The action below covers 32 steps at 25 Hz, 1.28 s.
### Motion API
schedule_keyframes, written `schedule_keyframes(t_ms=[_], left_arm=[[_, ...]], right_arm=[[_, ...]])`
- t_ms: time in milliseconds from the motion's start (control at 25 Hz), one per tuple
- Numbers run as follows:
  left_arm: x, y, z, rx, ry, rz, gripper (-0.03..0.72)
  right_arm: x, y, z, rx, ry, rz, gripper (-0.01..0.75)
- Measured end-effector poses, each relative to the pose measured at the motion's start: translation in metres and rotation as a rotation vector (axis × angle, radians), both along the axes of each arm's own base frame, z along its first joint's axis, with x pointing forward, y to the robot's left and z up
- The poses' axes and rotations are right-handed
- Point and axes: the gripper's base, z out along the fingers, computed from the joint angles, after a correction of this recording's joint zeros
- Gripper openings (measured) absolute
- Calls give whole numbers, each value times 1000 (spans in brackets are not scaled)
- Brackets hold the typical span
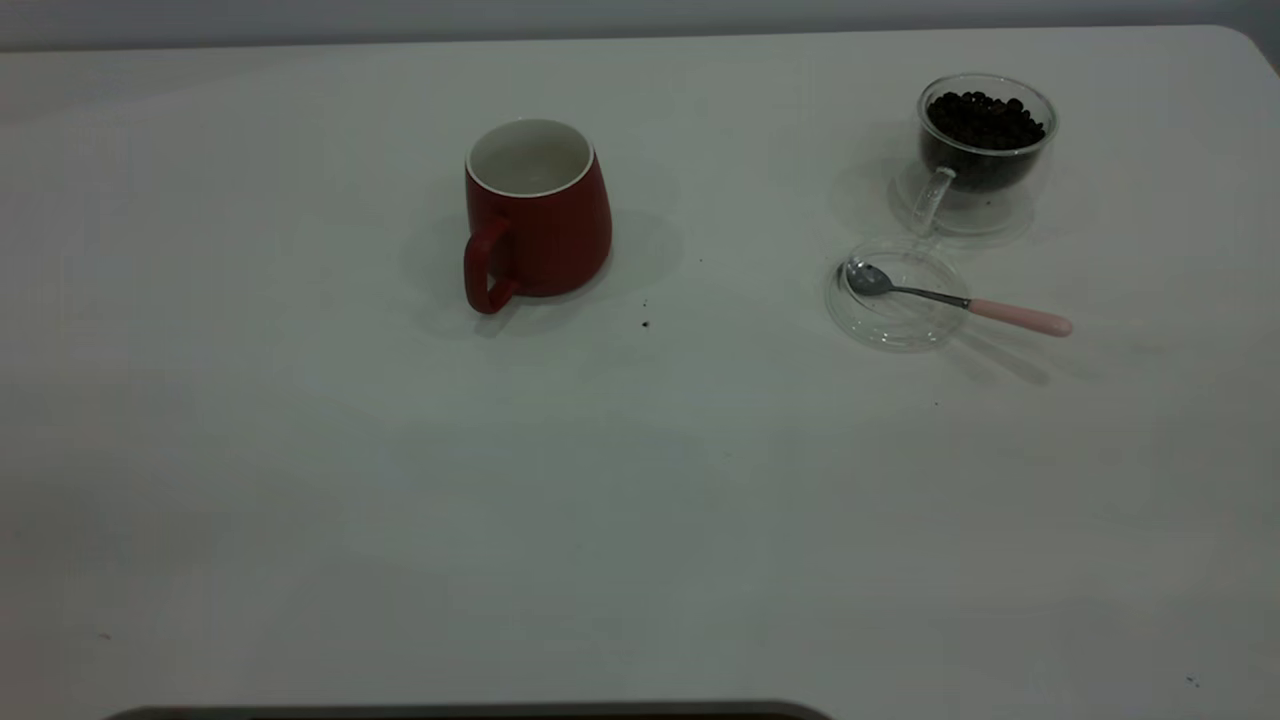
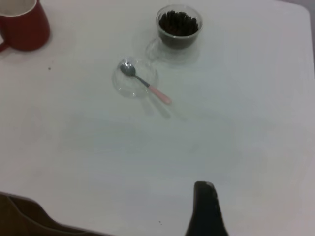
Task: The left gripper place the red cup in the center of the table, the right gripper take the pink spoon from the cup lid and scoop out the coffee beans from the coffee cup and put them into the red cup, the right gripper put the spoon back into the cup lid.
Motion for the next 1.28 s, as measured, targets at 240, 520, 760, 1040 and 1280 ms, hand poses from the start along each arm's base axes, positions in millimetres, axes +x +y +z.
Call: schedule_keyframes(t_ms=[240,520,760,1040,1280], left_arm=[[0,0,0,0,0,0,569],[0,0,0,0,0,0,569],[0,0,0,0,0,0,569],[0,0,0,0,0,0,569],[0,0,0,0,0,0,569]], right_arm=[[0,0,-1,1,8,-3,585],[0,0,-1,1,8,-3,585],[0,0,-2,0,9,-3,585],[1,-6,-2,23,18,-97,585],[1,-9,-2,39,20,-144,585]])
